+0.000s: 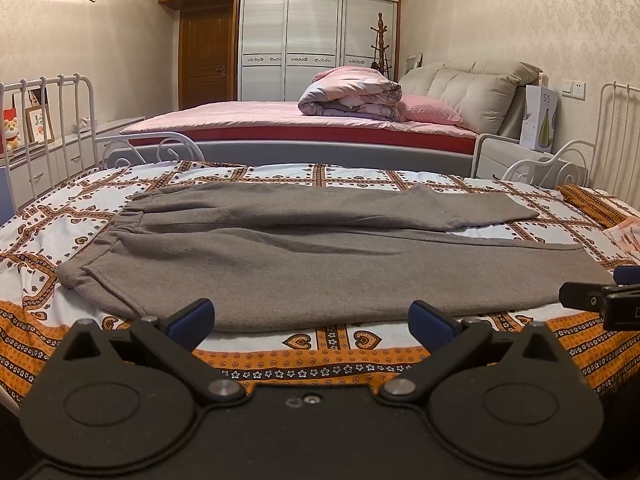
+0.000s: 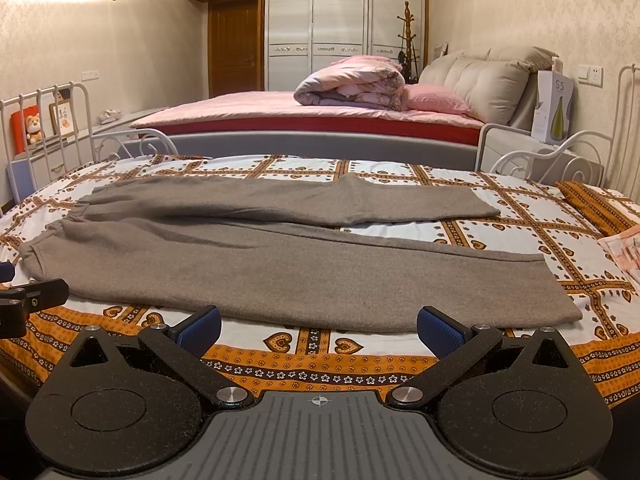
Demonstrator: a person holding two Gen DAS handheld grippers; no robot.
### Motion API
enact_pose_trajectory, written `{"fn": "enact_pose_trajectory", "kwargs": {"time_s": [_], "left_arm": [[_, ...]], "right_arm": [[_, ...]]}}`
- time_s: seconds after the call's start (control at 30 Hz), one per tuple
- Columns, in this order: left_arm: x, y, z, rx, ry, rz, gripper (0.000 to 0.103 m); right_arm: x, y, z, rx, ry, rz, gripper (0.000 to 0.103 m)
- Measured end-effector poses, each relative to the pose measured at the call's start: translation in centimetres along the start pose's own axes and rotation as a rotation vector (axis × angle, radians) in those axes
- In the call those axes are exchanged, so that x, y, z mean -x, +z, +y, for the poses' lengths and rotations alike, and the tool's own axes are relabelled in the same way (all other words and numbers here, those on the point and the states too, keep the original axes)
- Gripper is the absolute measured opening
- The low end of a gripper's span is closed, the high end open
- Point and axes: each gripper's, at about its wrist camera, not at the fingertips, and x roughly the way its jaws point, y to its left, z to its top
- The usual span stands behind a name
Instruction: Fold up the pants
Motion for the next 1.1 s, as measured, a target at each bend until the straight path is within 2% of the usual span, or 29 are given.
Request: {"fn": "enact_pose_trajectory", "kwargs": {"time_s": [1.1], "left_arm": [[-0.03,-0.11,-0.10,-0.007,-0.001,0.003,0.097]], "right_arm": [[-0.08,0.01,0.00,0.000,-0.001,0.002,0.103]]}}
